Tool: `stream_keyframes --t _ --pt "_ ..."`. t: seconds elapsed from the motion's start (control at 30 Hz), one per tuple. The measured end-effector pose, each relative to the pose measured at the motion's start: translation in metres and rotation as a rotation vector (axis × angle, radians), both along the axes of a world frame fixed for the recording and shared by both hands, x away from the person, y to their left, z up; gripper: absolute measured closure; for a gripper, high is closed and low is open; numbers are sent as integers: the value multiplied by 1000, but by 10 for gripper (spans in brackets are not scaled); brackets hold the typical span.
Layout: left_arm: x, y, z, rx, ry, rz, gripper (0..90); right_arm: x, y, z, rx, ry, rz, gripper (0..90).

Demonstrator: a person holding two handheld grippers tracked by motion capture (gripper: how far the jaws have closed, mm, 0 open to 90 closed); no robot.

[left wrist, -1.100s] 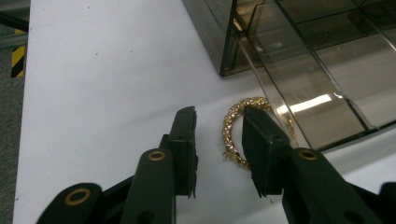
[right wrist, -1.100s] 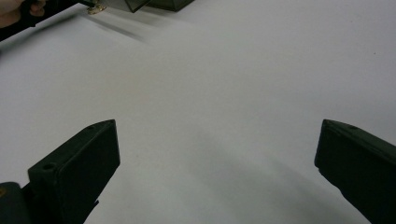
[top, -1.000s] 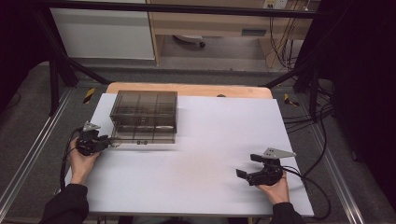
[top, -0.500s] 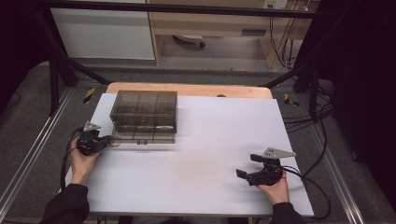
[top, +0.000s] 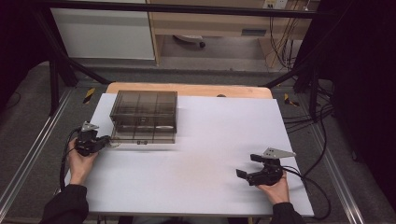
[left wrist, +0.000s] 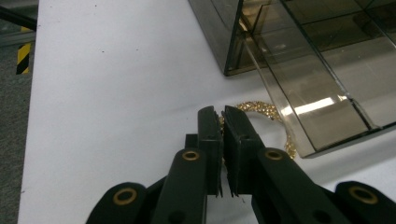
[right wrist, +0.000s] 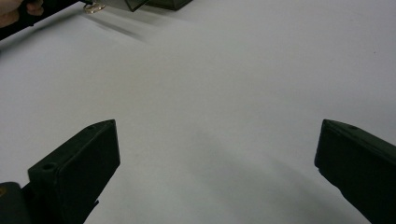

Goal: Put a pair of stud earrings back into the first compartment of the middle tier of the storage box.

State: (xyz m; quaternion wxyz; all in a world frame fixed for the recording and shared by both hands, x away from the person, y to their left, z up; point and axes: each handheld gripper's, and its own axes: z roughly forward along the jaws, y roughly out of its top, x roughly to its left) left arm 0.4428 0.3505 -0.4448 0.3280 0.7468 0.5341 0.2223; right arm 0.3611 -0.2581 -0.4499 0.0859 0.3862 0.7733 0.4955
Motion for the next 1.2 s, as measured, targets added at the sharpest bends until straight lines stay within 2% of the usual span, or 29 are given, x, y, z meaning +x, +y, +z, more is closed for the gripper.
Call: stream_keyframes --t 0.13,0.57,1.07,1.2 --pt "-3 5 3 -24 -4 15 845 0 0 0 0 1 1 6" --pt "-14 11 12 -21 -19 33 846 0 0 0 0 1 1 6" --pt "-29 19 25 -63 -29 42 852 0 0 0 -2 2 1 6" --pt "-30 19 27 -63 -32 44 853 0 0 0 -2 3 2 6"
